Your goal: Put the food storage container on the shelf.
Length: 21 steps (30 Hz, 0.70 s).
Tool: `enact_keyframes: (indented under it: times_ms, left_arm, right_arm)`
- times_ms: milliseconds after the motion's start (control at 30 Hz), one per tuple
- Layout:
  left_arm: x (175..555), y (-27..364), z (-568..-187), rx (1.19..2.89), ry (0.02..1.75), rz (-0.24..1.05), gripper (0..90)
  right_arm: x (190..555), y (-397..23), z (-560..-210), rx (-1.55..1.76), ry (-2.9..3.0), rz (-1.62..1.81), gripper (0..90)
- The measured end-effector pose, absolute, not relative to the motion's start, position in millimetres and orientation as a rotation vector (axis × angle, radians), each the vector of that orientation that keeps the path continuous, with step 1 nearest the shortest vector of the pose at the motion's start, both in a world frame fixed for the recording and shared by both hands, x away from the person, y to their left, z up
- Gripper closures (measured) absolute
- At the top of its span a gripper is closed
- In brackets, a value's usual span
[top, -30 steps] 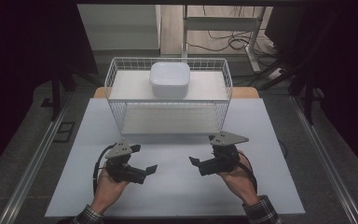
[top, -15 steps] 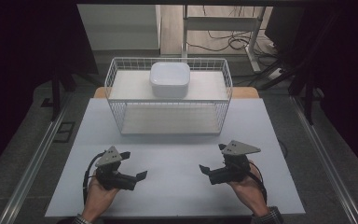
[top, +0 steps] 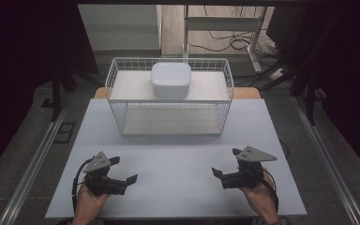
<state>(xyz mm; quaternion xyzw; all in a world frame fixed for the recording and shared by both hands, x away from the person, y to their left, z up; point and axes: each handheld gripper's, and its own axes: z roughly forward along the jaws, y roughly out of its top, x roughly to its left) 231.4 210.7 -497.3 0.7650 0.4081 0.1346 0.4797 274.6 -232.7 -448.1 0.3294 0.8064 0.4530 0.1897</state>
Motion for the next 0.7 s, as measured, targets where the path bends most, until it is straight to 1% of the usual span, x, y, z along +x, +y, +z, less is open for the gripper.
enact_keyframes:
  times_ms: [367, 700]
  left_arm:
    - [222, 228, -506, 1.871, 1.055, 0.366, 0.9]
    - [211, 242, -516, 1.879, 1.105, 0.382, 0.7]
  right_arm:
    - [262, -271, -458, 1.063, 2.159, 1.263, 0.0]
    - [252, -287, -472, 1.127, 2.138, 1.219, 0.0]
